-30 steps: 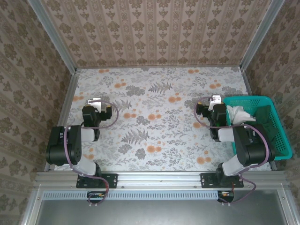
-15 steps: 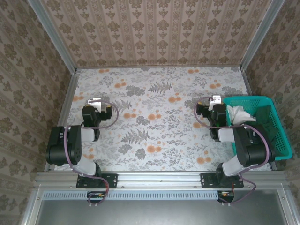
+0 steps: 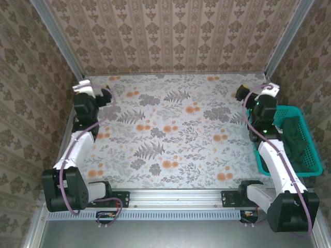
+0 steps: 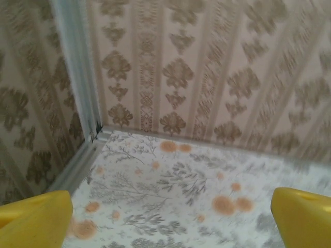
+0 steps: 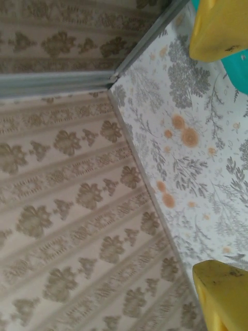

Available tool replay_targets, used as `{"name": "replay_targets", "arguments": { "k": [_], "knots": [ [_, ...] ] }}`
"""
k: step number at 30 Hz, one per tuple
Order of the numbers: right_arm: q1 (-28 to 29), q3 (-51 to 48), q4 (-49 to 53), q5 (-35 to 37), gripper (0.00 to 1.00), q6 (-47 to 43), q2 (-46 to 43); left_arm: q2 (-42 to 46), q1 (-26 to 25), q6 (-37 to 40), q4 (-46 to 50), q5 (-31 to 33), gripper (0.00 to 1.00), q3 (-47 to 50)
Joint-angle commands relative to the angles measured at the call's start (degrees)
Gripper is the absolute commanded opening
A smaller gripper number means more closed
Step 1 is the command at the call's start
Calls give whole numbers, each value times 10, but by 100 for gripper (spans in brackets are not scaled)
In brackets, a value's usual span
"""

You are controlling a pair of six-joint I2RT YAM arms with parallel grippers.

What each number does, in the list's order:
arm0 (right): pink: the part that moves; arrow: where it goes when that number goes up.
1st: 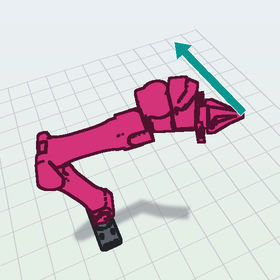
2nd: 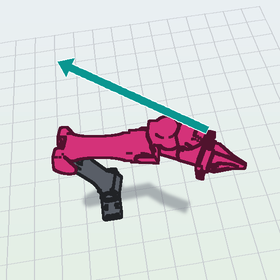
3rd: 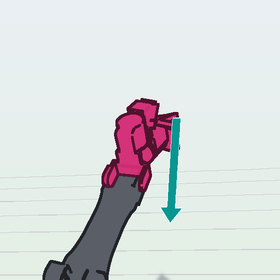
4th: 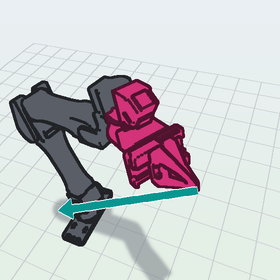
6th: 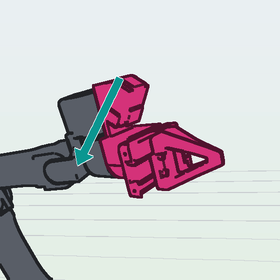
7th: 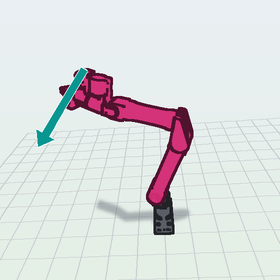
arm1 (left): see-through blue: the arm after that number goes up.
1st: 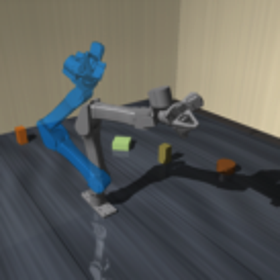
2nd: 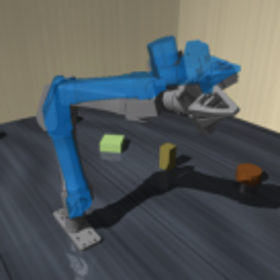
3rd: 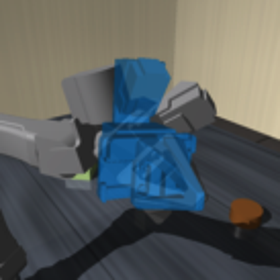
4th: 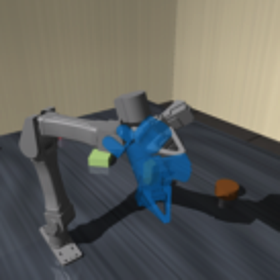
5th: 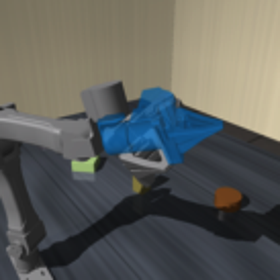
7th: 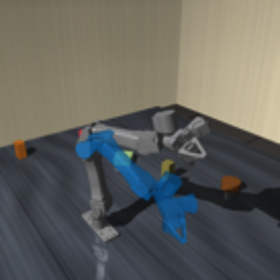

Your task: Fold and stack the t-shirts

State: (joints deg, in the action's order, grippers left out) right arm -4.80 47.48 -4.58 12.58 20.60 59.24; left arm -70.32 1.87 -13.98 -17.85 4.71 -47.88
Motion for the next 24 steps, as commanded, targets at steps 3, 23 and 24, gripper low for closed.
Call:
{"name": "replay_targets", "arguments": {
  "k": [3, 23, 24],
  "knots": [
    [-53, 111, 286, -12, 99, 77, 70, 14, 40, -277, 187, 76, 100, -32],
    [-64, 282, 455, -67, 84, -30, 391, -72, -210, -265, 255, -30, 97, -24],
    [-64, 283, 453, -73, 81, -35, 399, -70, -223, -266, 256, -32, 96, -21]
  ]
}}
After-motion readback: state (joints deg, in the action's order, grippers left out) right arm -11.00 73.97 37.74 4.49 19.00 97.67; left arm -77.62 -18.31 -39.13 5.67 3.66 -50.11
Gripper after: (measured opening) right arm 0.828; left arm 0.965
